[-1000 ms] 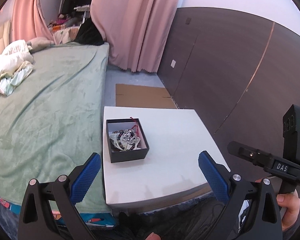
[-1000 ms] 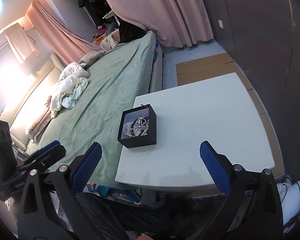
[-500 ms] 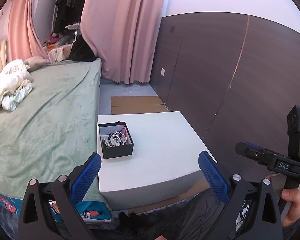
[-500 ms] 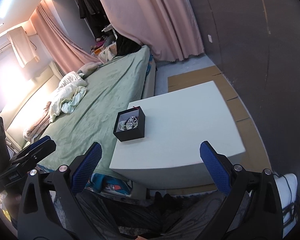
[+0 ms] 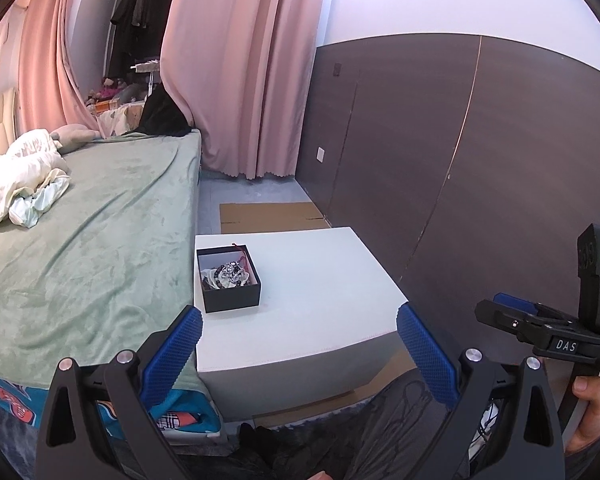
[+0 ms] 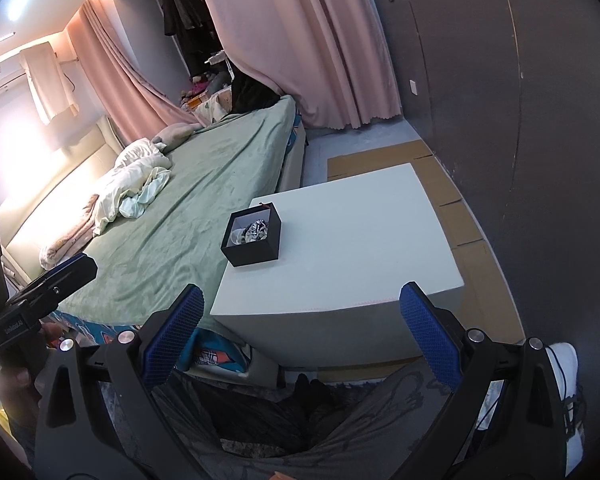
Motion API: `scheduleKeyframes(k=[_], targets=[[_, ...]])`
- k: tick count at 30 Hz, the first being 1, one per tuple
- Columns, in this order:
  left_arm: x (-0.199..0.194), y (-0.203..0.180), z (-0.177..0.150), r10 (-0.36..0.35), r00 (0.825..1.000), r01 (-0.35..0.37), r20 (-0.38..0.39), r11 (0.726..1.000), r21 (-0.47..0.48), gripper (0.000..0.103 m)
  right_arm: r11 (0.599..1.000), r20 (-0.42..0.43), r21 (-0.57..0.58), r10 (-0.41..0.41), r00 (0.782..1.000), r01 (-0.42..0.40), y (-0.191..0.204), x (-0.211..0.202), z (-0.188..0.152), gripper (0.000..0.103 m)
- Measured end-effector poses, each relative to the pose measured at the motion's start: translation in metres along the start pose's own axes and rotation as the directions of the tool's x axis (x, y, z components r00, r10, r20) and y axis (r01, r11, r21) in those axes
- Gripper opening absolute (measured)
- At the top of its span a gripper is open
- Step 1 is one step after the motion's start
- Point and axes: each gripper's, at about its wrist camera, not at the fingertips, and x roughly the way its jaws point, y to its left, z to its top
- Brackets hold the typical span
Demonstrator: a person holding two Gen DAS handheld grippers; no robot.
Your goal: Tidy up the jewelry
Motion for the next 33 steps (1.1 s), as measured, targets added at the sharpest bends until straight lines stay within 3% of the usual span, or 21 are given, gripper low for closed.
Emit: scheduleKeyframes(k=[33], targets=[[-0.014, 0.001, -0.009, 0.013, 1.000, -0.013, 0.002, 1.000, -0.014, 0.095, 1.000, -0.001, -0.023, -0.011, 1.000, 0.011, 0.008, -0.008, -0.008, 0.098]])
